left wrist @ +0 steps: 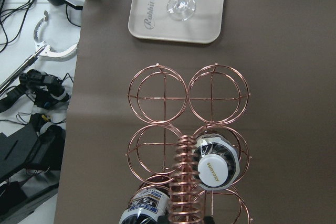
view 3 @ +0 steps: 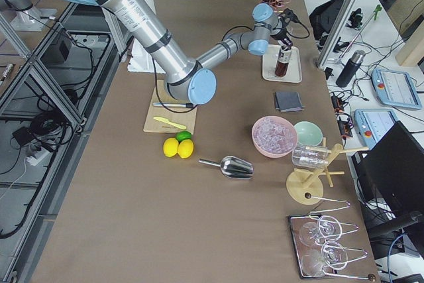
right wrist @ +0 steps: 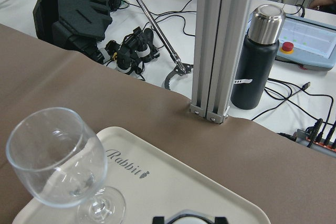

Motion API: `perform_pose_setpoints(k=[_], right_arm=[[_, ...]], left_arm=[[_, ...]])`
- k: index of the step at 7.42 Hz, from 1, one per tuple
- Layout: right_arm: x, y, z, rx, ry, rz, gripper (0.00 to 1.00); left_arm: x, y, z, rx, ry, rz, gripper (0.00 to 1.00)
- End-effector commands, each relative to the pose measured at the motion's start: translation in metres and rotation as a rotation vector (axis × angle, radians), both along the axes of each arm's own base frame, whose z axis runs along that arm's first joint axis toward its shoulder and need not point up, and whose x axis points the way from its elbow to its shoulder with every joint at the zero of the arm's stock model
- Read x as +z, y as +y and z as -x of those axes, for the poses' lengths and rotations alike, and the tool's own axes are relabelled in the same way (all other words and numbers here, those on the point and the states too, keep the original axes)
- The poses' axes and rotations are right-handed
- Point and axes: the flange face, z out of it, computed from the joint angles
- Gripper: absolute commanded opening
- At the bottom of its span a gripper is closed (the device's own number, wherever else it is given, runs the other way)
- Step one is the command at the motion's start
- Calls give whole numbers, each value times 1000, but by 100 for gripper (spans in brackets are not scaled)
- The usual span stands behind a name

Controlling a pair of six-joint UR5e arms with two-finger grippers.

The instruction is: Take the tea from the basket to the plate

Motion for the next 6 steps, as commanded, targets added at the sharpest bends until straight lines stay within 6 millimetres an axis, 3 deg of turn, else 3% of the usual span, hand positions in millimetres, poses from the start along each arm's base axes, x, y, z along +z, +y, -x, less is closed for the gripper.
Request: perform_pose_setpoints(k=[1, 2, 4, 6], right_arm=[[-1, 5, 6, -11, -3, -2, 35], [-2, 8, 8, -16, -6, -6, 99], [0, 9, 8, -16, -13, -14, 100], [2, 8, 7, -14, -11, -12, 100]], left_arm=[[78, -40, 61, -7, -19, 36, 0], [107, -51, 76, -15, -22, 36, 0], [149, -61, 91, 4, -40, 36, 0], [184, -71, 93, 11, -45, 15, 0]])
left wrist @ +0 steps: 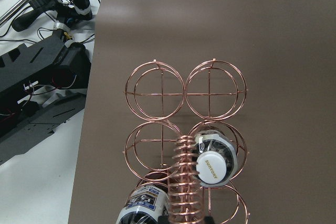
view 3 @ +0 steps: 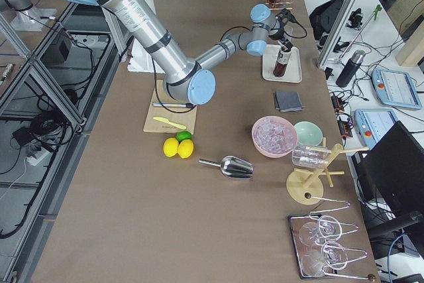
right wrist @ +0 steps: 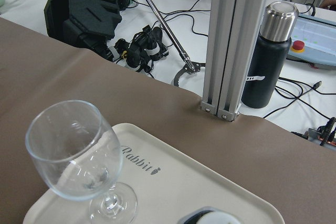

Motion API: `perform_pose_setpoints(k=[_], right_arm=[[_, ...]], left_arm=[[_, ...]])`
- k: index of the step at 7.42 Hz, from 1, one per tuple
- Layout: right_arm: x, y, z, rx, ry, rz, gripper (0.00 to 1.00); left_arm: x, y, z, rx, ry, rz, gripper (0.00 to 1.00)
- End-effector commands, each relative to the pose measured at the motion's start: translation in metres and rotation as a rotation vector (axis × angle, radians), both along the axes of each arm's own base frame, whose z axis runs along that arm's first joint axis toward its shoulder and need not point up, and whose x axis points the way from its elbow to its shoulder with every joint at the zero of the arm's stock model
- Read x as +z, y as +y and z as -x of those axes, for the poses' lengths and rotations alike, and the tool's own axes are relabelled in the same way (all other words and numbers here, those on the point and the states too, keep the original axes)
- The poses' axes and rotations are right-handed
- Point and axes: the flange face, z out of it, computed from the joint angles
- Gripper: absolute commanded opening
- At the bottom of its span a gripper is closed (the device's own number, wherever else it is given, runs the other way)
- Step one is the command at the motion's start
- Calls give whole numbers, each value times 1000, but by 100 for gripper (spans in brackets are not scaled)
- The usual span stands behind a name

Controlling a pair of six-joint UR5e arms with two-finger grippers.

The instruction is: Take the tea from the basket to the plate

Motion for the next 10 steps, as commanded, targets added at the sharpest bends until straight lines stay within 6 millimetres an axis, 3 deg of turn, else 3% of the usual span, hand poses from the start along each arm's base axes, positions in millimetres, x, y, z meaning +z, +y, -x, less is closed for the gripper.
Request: perform_pose_setpoints(k=[1, 2, 4, 5, 6, 7, 8, 10], right_arm=[[2, 0, -1, 1, 1, -1, 100], [0, 0, -3, 1, 1, -6, 100], [-8, -13, -43, 10, 11, -41, 100], [-12, -22, -86, -21, 5, -5, 100], [-26, -20, -141, -20, 13, 45, 100], [-9, 4, -179, 12, 46, 108, 100], [34, 26, -227, 58, 90, 201, 100], [141, 53, -280, 107, 176, 395, 100]], left_arm=[[40, -11, 2, 9, -12, -28, 0], [42, -11, 2, 10, -12, -34, 0], [44, -11, 1, 20, -15, -45, 0], [42, -11, 1, 20, -14, -48, 0], [40, -10, 2, 20, -14, -53, 8], [39, -10, 2, 20, -14, -57, 20], [38, -9, 2, 21, -14, -59, 36], [36, -7, 2, 20, -14, -67, 47]])
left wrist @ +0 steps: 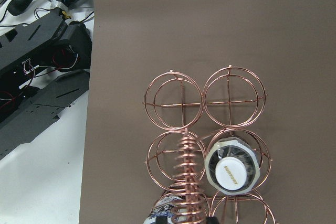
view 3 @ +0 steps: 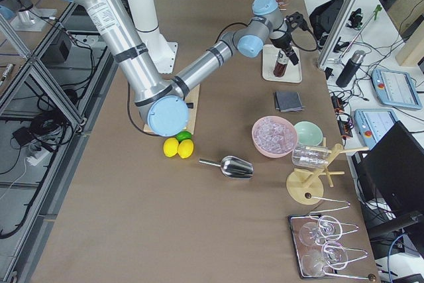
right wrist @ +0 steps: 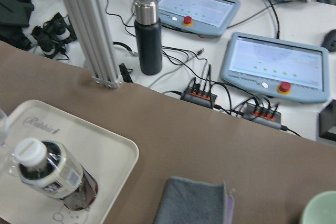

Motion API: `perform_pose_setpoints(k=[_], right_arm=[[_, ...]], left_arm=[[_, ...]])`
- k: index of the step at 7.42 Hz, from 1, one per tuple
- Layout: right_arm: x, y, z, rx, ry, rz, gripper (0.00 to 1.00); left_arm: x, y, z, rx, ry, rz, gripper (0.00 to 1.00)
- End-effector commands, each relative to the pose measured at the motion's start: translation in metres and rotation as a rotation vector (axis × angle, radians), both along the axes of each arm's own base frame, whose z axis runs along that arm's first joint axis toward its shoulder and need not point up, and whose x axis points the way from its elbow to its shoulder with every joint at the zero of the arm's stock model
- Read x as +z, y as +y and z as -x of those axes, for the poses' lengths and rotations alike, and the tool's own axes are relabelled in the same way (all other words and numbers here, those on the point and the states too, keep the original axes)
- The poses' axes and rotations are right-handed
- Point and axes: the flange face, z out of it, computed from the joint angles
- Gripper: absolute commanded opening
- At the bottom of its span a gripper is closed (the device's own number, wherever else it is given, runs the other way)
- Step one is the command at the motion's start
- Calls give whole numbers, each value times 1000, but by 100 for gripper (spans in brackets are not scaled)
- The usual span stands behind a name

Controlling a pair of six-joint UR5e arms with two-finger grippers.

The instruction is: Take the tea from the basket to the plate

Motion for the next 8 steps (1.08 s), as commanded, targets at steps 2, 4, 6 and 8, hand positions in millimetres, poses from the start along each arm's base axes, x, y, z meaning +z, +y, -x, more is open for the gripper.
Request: perform_pose_setpoints(k=[2, 4, 6, 8], right_arm=[[219, 76, -92, 22, 129, 381, 100], [308, 108, -132, -89, 222, 470, 100], [336, 110, -176, -117, 157, 611, 100], [378, 130, -212, -159, 50, 668, 100]], left_arm=[[-5, 3, 0, -3, 1, -8, 97], [-19, 6, 3, -11, 5, -20, 98], [-28, 36, 13, -83, 24, 10, 98], [-19, 65, 28, -228, 55, 272, 98]])
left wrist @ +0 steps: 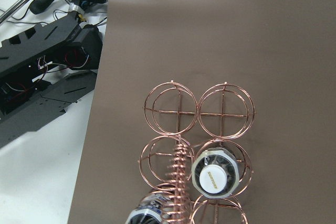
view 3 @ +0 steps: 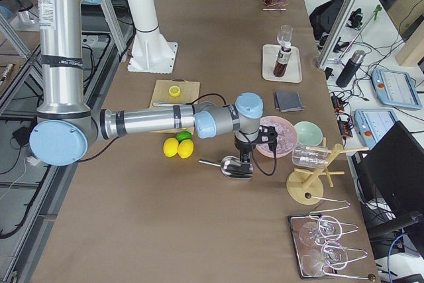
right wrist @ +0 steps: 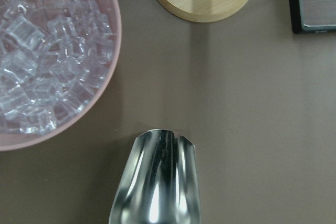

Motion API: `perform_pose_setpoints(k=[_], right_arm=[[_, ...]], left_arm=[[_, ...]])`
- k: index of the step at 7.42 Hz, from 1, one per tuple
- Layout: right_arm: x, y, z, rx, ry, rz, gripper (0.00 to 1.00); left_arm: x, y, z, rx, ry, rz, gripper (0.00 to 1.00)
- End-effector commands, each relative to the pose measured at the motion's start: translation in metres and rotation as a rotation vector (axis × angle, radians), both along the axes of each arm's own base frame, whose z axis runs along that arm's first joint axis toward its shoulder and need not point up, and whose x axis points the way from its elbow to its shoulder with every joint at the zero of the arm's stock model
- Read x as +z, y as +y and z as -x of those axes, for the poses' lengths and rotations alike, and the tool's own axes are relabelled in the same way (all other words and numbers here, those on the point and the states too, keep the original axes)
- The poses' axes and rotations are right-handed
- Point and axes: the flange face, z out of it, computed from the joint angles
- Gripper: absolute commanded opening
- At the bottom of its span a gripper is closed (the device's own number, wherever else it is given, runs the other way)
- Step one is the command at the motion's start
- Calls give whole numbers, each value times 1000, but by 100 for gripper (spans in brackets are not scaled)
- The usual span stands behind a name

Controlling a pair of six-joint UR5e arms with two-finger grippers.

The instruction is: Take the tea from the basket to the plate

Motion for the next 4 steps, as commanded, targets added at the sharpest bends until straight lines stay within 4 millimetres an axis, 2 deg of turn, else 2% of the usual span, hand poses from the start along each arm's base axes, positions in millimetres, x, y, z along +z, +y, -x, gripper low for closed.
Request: perform_pose_setpoints(k=[1, 2, 3, 4], right_arm=[[35, 21, -41, 16, -112, 76, 100], [44, 29, -48, 31, -112, 94, 100], [48, 28, -47, 33, -107, 97, 100], [50, 29, -48, 33, -116, 100, 100]], left_arm=[[14, 61, 13, -227, 52, 387, 98], [29, 93, 12, -366, 85, 570, 98], [50, 118, 10, -508, 116, 770, 98], [83, 137, 6, -581, 116, 909, 98]])
